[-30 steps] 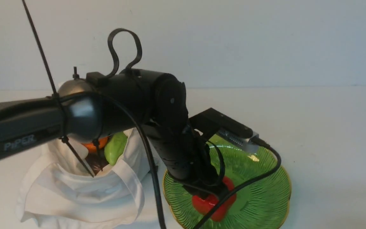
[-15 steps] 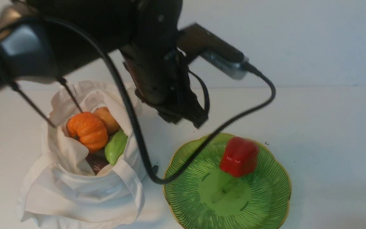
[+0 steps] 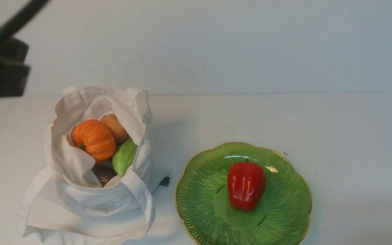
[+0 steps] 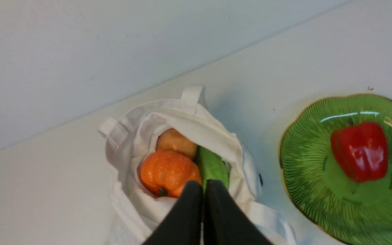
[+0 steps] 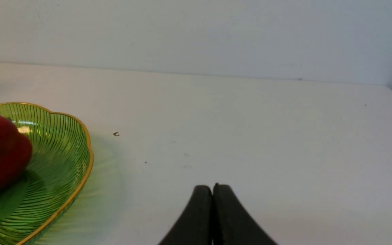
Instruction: Take vegetables from cloth bag on white table place on plate.
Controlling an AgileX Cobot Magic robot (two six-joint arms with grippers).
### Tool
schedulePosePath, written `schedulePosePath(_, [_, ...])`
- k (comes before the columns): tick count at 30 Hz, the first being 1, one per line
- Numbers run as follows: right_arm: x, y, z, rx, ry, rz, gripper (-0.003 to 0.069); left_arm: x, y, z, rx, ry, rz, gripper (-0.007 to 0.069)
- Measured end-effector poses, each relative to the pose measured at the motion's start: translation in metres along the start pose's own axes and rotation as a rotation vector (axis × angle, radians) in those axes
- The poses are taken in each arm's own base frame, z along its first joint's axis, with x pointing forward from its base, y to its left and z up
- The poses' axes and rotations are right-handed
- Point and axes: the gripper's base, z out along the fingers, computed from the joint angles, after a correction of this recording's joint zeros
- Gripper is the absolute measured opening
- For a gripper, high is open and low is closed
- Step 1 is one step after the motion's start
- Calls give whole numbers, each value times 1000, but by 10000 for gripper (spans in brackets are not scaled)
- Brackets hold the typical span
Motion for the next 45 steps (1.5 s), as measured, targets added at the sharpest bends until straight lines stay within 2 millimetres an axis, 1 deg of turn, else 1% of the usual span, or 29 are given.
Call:
schedulePosePath(1, [0, 0, 0, 0, 0, 0, -15, 20, 3, -5, 17, -40, -33, -5])
schedulePosePath(4, [0, 0, 0, 0, 0, 0, -15, 50, 3, -6, 63, -63, -97, -5])
schedulePosePath(9, [0, 0, 0, 0, 0, 0, -15, 97, 2, 1, 100, -66, -146, -5])
schedulePosePath(12, [0, 0, 0, 0, 0, 0, -15, 116, 2, 5, 105, -45, -146, -5])
schedulePosePath(15, [0, 0, 0, 0, 0, 0, -15, 125, 2, 7, 102, -23, -144, -5])
schedulePosePath(17, [0, 0, 0, 0, 0, 0, -15, 127, 2, 7, 99, -15, -144, -5])
schedulePosePath(29, [0, 0, 0, 0, 0, 0, -15, 125, 6, 7, 58, -35, -108, -5])
schedulePosePath(32, [0, 0, 0, 0, 0, 0, -15, 127, 8, 2, 60, -74, -110, -5])
schedulePosePath(35, [0, 0, 0, 0, 0, 0, -15, 133, 11, -5, 76, -142, -112, -5])
schedulePosePath(37, [0, 0, 0, 0, 0, 0, -15, 142, 12, -8, 80, -188, -107, -5])
schedulePosePath(40, [0, 0, 0, 0, 0, 0, -15, 159, 12, -7, 67, -243, -99, -5])
schedulePosePath(41, [0, 0, 0, 0, 0, 0, -15, 166, 11, -5, 62, -256, -88, -5])
schedulePosePath(42, [0, 0, 0, 0, 0, -1, -15, 178, 9, -1, 42, -274, -77, -5])
schedulePosePath(43, [0, 0, 0, 0, 0, -1, -15, 180, 9, 0, 33, -278, -70, -5])
schedulePosePath(45, [0, 0, 0, 0, 0, -1, -15, 204, 4, 12, -3, -301, -67, -5])
